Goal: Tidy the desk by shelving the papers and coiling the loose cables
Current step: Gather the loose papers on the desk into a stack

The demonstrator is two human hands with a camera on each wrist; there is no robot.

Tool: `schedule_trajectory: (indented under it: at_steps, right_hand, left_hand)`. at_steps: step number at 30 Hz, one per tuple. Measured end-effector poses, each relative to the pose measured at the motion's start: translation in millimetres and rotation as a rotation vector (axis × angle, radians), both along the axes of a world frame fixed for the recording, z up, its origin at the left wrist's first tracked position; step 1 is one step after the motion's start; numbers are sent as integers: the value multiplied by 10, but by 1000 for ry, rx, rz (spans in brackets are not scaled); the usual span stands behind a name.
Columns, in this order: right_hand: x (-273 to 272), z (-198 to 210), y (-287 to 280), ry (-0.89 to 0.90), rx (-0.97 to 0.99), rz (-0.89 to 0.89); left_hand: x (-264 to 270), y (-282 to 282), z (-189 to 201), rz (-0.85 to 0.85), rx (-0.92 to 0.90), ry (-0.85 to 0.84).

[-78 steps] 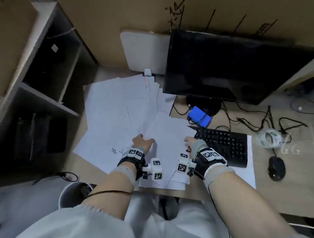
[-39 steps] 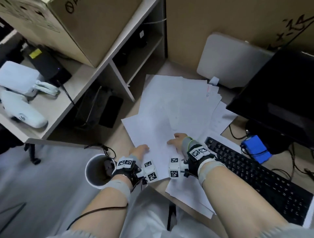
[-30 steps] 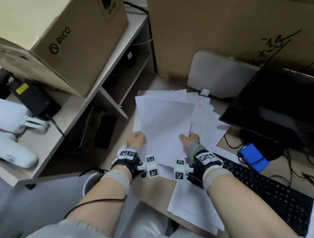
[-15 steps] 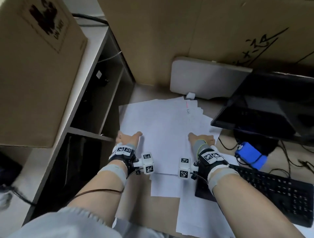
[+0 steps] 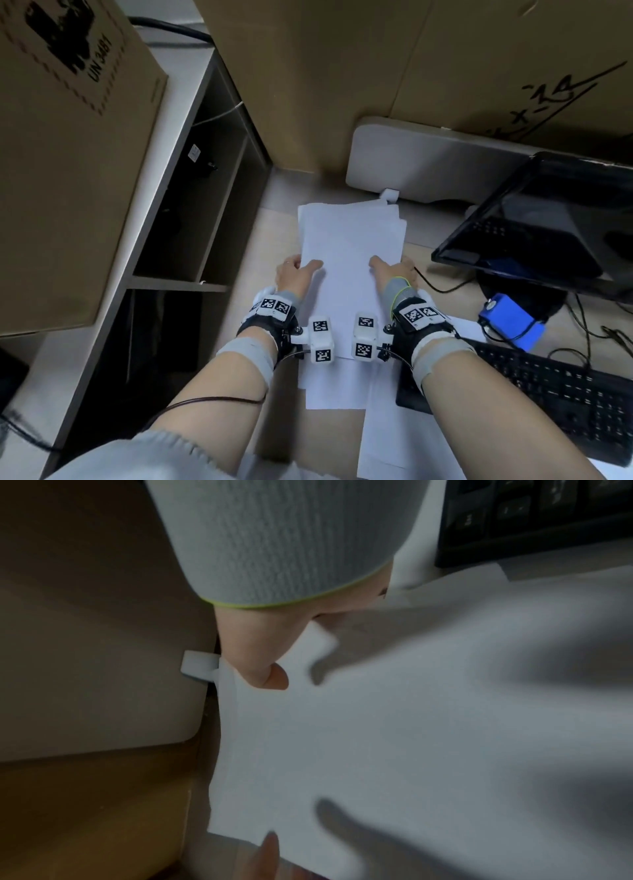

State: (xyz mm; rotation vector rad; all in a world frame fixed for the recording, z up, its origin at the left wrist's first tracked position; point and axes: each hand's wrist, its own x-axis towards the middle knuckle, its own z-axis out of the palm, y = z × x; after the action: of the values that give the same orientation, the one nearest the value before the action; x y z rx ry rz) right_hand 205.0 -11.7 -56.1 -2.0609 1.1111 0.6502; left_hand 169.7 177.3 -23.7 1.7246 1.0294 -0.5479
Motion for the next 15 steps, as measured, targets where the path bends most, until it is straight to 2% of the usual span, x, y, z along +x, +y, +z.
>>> schedule_trajectory:
  at_steps: [3, 5, 8, 11, 15]
  right_hand:
    - [-6, 70, -113, 13, -34, -44]
    - [-26, 113, -126, 60, 86, -51]
    - [-94, 188, -16, 37, 273, -89]
    - [-176, 262, -13, 41, 316, 37]
    - [-316, 357, -55, 26, 307, 93]
  left_hand:
    - [20, 106, -4, 130, 139, 36]
    - [18, 86, 32, 145, 28, 62]
    - [-34, -56, 86, 119, -126, 123]
    - [-143, -86, 131, 120, -172, 184]
    - [-283, -25, 76, 143, -178, 141]
